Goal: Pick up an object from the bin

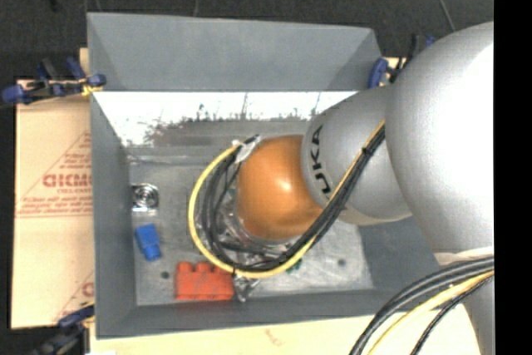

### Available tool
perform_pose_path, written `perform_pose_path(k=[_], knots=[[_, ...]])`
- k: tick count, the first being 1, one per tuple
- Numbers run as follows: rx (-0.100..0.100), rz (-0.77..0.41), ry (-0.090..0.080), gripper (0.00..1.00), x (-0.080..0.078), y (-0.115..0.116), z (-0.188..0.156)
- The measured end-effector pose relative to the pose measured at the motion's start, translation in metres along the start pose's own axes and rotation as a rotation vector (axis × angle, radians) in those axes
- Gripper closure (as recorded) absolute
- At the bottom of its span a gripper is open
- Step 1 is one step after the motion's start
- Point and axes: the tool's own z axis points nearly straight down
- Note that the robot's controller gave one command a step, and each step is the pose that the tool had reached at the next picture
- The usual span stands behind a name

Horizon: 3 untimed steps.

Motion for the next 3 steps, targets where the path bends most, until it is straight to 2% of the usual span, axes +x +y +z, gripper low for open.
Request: perform_pose_path(k=[1, 2, 3], knots=[[-0.004, -0.002, -0.006, 1.00, -0.003, 0.003, -0.001], [-0.009, 0.123, 0.013, 1.00, -0.002, -0.011, -0.062], [-0.013, 0.089, 0.008, 1.00, -0.047, 0.075, -0.167]])
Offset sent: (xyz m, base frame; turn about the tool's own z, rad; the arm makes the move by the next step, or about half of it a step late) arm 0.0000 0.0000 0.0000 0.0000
